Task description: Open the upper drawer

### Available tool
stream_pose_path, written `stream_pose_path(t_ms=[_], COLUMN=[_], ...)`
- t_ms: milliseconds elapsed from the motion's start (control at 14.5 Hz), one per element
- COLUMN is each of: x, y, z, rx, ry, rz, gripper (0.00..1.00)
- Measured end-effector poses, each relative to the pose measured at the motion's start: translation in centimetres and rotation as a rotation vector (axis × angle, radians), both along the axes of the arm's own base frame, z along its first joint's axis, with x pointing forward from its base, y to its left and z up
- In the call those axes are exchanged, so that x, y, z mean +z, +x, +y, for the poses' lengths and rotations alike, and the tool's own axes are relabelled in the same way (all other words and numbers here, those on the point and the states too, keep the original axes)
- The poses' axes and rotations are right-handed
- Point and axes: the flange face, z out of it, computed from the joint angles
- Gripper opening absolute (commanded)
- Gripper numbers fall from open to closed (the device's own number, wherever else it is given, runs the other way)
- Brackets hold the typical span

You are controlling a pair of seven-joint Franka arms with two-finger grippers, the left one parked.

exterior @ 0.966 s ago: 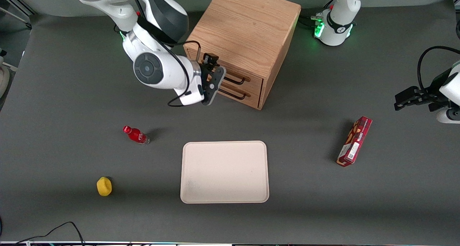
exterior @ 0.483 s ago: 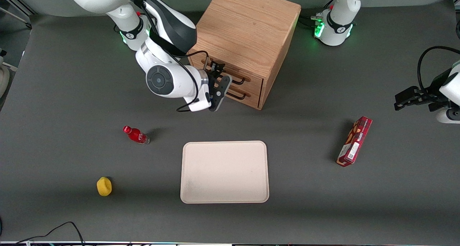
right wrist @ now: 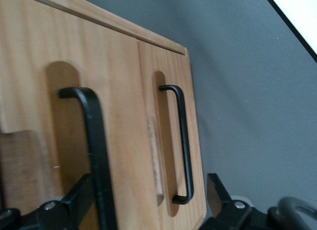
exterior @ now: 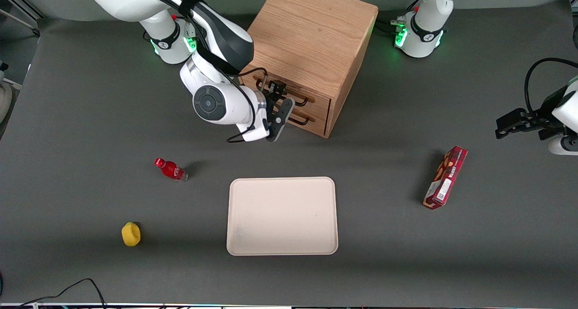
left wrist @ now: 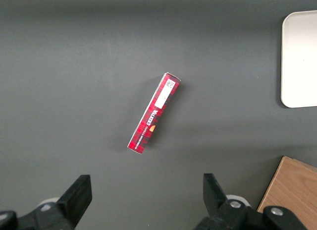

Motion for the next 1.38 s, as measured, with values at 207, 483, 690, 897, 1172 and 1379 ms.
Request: stream_pose_path(t_ms=[207, 483, 690, 897, 1172, 1379], x=[-0.8, -0.4, -0.5, 0.0, 0.0, -0.3], y=[0.0, 3.5, 6.5, 8.1, 8.9, 9.3], z=[0.4, -0.6, -2.2, -3.2, -3.8, -3.9], rx=[0.009, -0.009, -0.028, -0.023, -0.018, -0.010], ry=[0.000, 0.000, -0.005, -0.016, -0.034, -0.036], rz=[-0.003, -0.066, -0.056, -0.032, -0.042, -0.052], gripper=[1.00, 1.00, 1.00, 1.00, 1.00, 1.00])
